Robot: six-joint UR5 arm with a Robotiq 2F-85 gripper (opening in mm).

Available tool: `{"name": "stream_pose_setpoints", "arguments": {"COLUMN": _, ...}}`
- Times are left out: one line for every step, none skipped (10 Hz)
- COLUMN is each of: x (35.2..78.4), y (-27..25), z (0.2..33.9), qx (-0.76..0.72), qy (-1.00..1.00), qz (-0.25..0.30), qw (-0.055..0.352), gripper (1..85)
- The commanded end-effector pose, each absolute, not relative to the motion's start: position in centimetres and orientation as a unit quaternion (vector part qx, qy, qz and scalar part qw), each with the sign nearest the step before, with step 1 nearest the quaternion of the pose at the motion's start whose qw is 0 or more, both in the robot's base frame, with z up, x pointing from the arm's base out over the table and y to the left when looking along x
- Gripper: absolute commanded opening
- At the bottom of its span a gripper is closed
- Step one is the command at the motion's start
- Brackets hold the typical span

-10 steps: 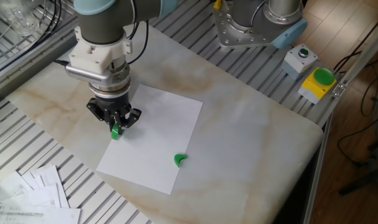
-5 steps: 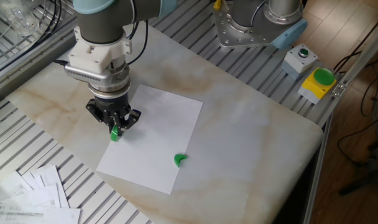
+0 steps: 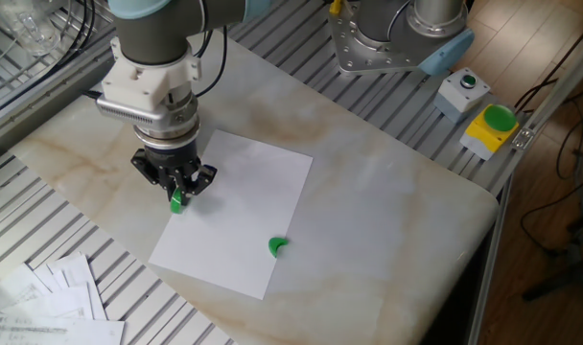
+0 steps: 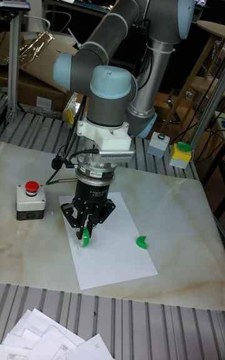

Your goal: Use the correction tape on paper

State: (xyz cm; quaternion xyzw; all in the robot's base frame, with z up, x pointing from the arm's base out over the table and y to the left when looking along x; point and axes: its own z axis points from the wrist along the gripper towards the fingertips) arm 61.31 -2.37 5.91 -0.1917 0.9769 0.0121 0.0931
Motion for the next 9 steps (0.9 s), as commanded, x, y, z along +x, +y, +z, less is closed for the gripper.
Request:
{"name": "stream_pose_setpoints", "arguments": {"x": 61.3, "y": -2.4, "z": 6.1, "qx": -0.189, "qy": 0.977, "qz": 0.015, "qw": 0.093, "gripper": 1.7}}
{"name": "stream_pose_setpoints", "arguments": {"x": 61.6, "y": -2.4, "z": 5.8, "qx": -0.19, "qy": 0.977, "qz": 0.017, "qw": 0.098, "gripper": 1.7}}
{"name": "stream_pose_setpoints", "arguments": {"x": 61.7, "y": -2.4, "z": 5.6, "qx": -0.19, "qy": 0.976, "qz": 0.018, "qw": 0.101, "gripper": 1.7}}
{"name": "stream_pose_setpoints", "arguments": {"x": 61.7, "y": -2.3, "z": 5.3, "qx": -0.19, "qy": 0.976, "qz": 0.019, "qw": 0.102, "gripper": 1.7}}
{"name": "stream_pose_setpoints", "arguments": {"x": 61.7, "y": -2.2, "z": 5.2, "qx": -0.188, "qy": 0.976, "qz": 0.022, "qw": 0.103, "gripper": 1.7}}
{"name": "stream_pose_setpoints", "arguments": {"x": 61.8, "y": -2.1, "z": 5.1, "qx": -0.187, "qy": 0.976, "qz": 0.022, "qw": 0.105, "gripper": 1.7}}
{"name": "stream_pose_setpoints", "arguments": {"x": 61.8, "y": -2.1, "z": 5.0, "qx": -0.187, "qy": 0.977, "qz": 0.022, "qw": 0.105, "gripper": 1.7}}
{"name": "stream_pose_setpoints", "arguments": {"x": 61.9, "y": -2.1, "z": 4.8, "qx": -0.187, "qy": 0.976, "qz": 0.021, "qw": 0.107, "gripper": 1.7}}
{"name": "stream_pose_setpoints", "arguments": {"x": 61.9, "y": -2.1, "z": 4.8, "qx": -0.188, "qy": 0.976, "qz": 0.021, "qw": 0.108, "gripper": 1.7}}
